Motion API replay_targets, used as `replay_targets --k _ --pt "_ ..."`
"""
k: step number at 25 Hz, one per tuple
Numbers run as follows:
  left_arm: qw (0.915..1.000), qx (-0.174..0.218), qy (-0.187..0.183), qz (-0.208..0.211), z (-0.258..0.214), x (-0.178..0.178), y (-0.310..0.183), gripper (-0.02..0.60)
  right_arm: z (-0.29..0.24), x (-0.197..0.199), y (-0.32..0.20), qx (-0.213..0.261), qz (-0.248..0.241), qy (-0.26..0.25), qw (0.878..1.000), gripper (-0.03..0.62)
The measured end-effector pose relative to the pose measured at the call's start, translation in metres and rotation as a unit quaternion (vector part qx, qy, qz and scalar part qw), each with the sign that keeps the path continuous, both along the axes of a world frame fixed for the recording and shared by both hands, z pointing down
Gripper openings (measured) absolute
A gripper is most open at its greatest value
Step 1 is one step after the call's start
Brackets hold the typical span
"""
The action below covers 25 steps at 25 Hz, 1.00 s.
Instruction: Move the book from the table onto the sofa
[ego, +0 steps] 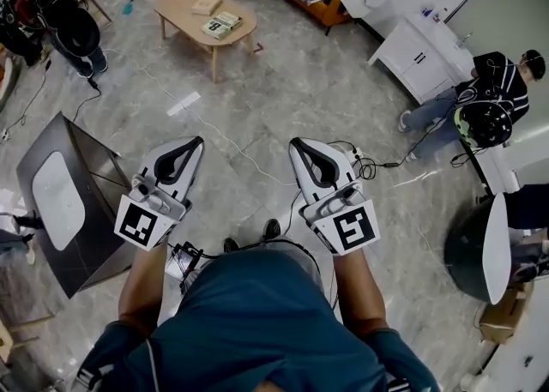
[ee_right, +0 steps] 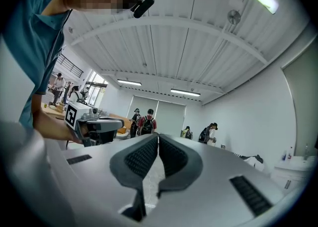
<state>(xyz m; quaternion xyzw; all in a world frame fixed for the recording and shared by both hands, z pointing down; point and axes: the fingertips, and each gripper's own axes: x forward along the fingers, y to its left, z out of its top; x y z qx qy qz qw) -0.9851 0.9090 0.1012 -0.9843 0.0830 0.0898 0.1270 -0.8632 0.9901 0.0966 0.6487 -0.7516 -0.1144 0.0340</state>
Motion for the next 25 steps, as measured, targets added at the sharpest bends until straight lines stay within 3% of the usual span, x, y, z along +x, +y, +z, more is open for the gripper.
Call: replay_targets --k 3,9,16,25 --pt "0.9999 -0.004 -0.004 0.008 0.006 0.002 -0.012 0.003 0.001 -0.002 -0.016 0.002 0.007 0.006 1.000 0.015" --pt "0.9999 -0.008 0.003 0.008 0.006 0.047 -0.037 0.003 -0.003 0.038 -0.049 0.007 0.013 0.026 1.000 0.014" --pt "0.9997 -0.016 -0.013 -0.010 0.010 0.112 -0.082 0.003 0.004 0.098 -0.099 0.002 -0.004 -0.003 1.000 0.014" --pt "0.9988 -0.007 -0.025 -0.042 0.019 0.162 -0.115 0.003 0.022 0.152 -0.134 -0.009 -0.033 -0.017 0.999 0.014"
